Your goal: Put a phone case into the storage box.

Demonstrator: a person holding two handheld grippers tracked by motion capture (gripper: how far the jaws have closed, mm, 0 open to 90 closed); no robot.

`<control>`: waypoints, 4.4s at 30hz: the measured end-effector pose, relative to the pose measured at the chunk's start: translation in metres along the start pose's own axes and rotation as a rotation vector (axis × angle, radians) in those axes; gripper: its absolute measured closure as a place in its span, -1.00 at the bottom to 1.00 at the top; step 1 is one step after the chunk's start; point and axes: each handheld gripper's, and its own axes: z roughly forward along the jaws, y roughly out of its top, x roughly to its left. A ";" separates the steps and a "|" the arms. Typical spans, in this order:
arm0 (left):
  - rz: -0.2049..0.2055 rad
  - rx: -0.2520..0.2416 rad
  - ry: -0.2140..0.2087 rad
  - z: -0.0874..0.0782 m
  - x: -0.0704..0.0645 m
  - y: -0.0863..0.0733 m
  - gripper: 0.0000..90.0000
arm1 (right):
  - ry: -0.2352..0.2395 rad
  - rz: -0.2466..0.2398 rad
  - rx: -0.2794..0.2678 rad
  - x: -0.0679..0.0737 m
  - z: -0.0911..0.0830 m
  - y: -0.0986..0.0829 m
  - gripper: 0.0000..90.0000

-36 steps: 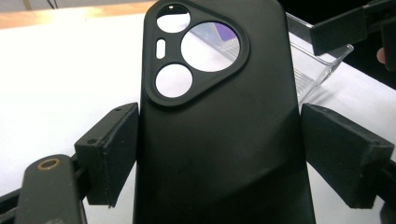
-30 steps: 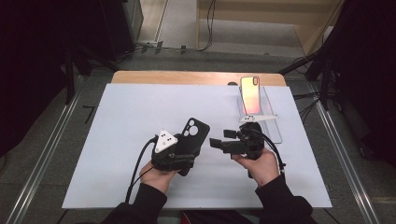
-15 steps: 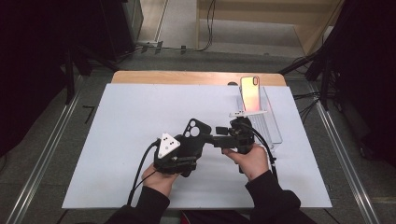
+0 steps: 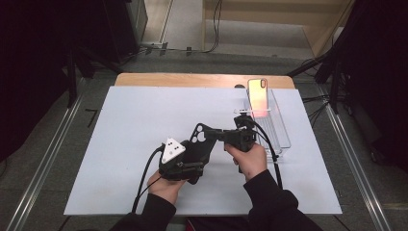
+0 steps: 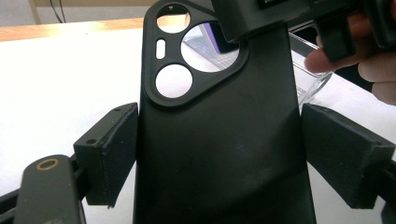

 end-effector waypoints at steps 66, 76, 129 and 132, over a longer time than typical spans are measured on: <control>-0.040 0.332 -0.323 -0.017 0.041 0.040 -0.26 | 0.007 -0.382 0.034 0.019 -0.029 0.005 0.72; 0.002 0.313 -0.374 -0.021 0.045 0.048 -0.30 | 0.114 -0.490 0.086 0.025 -0.033 0.009 0.72; -0.011 0.321 -0.562 -0.030 0.052 0.069 0.72 | 0.249 -0.486 0.090 0.027 -0.031 0.009 -0.08; -0.020 0.310 -0.531 -0.032 0.054 0.070 0.71 | 0.179 -0.516 0.059 0.029 -0.031 0.007 -0.35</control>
